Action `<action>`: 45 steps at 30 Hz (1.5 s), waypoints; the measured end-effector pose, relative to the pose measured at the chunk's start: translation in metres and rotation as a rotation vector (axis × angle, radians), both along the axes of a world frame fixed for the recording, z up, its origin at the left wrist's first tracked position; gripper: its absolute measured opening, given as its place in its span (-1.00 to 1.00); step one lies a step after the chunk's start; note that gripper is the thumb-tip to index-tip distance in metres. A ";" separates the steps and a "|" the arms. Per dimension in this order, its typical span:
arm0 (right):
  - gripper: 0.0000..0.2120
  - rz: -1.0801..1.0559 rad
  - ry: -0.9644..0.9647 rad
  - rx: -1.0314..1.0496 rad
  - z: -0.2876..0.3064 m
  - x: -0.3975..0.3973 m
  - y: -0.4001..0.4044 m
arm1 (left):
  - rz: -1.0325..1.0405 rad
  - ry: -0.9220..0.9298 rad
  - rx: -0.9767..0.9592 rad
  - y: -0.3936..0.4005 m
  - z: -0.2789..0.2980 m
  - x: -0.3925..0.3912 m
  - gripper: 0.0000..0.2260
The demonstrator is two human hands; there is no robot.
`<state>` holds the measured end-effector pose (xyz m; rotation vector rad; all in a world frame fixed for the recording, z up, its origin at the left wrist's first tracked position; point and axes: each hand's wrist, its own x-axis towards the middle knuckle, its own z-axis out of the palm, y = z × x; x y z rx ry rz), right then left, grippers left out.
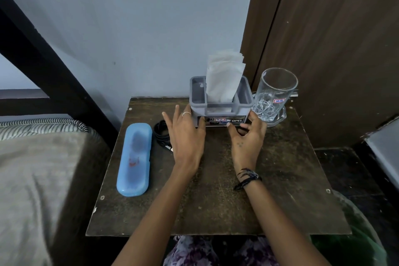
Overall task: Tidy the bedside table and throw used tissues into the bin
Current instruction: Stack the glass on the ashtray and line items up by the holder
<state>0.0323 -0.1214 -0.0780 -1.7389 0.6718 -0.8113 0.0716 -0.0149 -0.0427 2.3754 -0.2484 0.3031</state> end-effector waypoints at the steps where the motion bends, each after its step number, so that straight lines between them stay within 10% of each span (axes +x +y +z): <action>1: -0.45 0.000 0.003 -0.003 0.000 -0.001 0.000 | 0.001 -0.005 0.006 0.000 0.000 0.000 -0.68; 14: -0.61 -0.091 -0.071 0.010 0.002 -0.016 0.017 | -0.048 -0.056 -0.016 0.016 0.002 -0.020 -0.62; 19: -0.76 0.277 0.021 -0.092 -0.003 -0.027 0.051 | 0.014 0.014 -0.224 0.039 -0.005 -0.065 -0.56; 29: -0.50 0.659 0.241 -0.698 0.002 0.002 0.077 | 0.162 0.229 -0.411 0.037 -0.024 -0.049 -0.57; 45: -0.43 0.628 0.368 -0.661 0.009 0.003 0.075 | -0.019 0.204 -0.323 0.042 -0.029 -0.029 -0.57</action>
